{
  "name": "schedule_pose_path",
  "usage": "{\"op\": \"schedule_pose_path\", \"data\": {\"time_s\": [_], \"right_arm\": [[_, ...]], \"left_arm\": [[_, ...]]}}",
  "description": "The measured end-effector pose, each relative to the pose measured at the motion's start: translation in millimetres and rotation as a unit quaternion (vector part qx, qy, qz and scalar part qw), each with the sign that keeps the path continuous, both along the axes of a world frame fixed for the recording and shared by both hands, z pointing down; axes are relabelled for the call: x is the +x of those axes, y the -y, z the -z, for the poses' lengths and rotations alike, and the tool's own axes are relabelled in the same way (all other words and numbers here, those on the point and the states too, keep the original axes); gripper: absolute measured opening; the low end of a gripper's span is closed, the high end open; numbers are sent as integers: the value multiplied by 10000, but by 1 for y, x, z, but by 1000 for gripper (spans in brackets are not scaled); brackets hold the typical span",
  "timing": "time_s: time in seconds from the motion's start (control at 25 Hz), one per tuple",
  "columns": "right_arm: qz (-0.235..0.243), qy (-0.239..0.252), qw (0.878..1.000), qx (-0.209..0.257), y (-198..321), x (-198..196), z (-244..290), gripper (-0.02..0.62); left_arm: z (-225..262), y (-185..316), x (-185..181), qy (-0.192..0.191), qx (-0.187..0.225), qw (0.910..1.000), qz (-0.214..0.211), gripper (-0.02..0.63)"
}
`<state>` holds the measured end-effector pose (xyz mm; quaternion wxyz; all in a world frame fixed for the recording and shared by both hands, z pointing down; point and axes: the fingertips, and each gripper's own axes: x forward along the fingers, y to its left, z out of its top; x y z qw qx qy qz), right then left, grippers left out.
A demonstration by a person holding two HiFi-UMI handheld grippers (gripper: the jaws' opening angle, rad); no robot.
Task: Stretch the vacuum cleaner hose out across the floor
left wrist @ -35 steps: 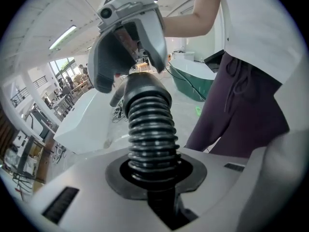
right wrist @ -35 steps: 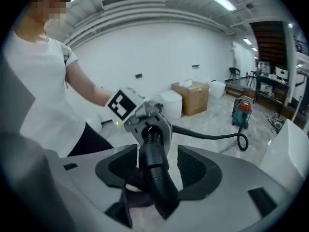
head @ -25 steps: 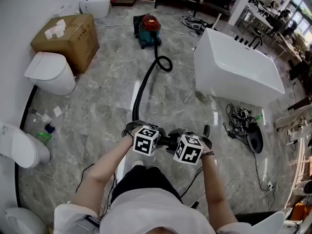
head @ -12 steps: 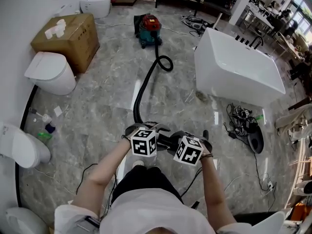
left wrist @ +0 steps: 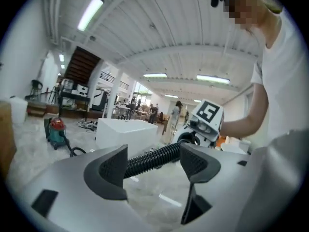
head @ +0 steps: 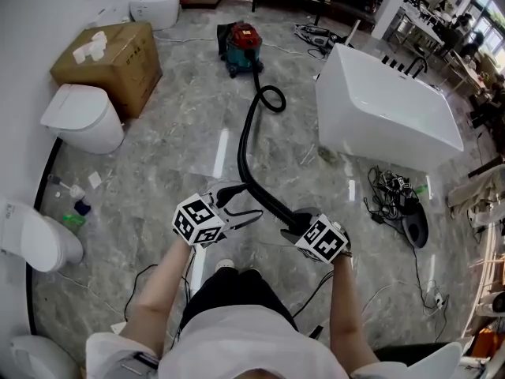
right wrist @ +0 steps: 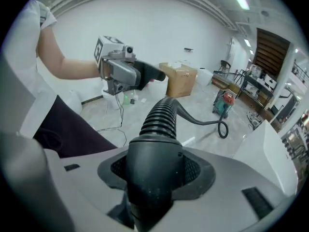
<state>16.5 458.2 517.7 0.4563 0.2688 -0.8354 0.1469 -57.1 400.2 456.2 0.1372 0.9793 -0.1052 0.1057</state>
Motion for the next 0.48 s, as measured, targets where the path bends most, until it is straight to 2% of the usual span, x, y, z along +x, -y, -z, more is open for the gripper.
{"op": "schedule_pose_path", "data": {"time_s": [0.08,0.16,0.32,0.48], "right_arm": [[-359,393,9986,34,5,-1,4,213],[-737,881,9934,75,11,-4,11,213],[-1400,1869,9722,185,25,-9,27,213],[-1899,2413,9512,312,35,-9,36,213]], "left_arm": [[0,4,-9,-412,-451,9975,350,337],[-5,1,-16,-612,-790,9938,495,337],[-19,-14,-18,-557,-994,9924,461,337],[-21,-25,-12,-562,-1049,9923,356,337]]}}
